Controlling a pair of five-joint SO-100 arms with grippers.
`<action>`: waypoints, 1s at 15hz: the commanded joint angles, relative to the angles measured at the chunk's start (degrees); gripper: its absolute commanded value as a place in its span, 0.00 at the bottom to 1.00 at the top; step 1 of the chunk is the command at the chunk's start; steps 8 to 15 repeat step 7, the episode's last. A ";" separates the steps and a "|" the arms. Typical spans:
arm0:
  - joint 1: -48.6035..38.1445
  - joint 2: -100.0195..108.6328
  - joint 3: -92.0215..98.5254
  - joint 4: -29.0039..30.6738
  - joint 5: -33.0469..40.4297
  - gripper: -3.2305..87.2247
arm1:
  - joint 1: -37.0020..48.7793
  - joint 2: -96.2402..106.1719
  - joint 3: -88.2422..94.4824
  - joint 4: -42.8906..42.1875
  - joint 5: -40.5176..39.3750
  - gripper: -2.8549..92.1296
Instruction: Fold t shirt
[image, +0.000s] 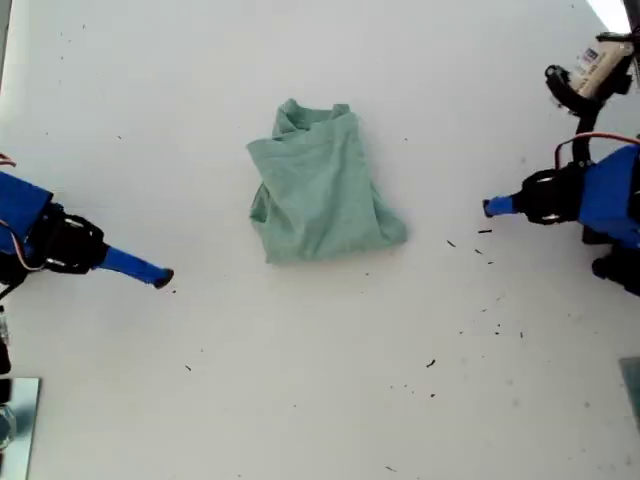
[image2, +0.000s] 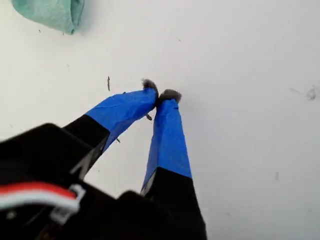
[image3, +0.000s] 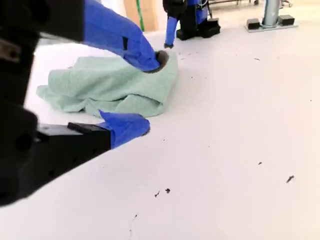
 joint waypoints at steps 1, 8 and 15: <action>1.05 0.44 0.53 0.00 4.39 0.21 | -0.09 0.44 2.55 -0.53 -12.22 0.07; 0.97 0.44 0.53 0.00 4.39 0.21 | -0.18 0.44 2.64 -0.70 -13.45 0.07; 0.97 0.44 0.53 0.00 4.39 0.21 | -0.18 0.44 2.64 -0.70 -13.45 0.07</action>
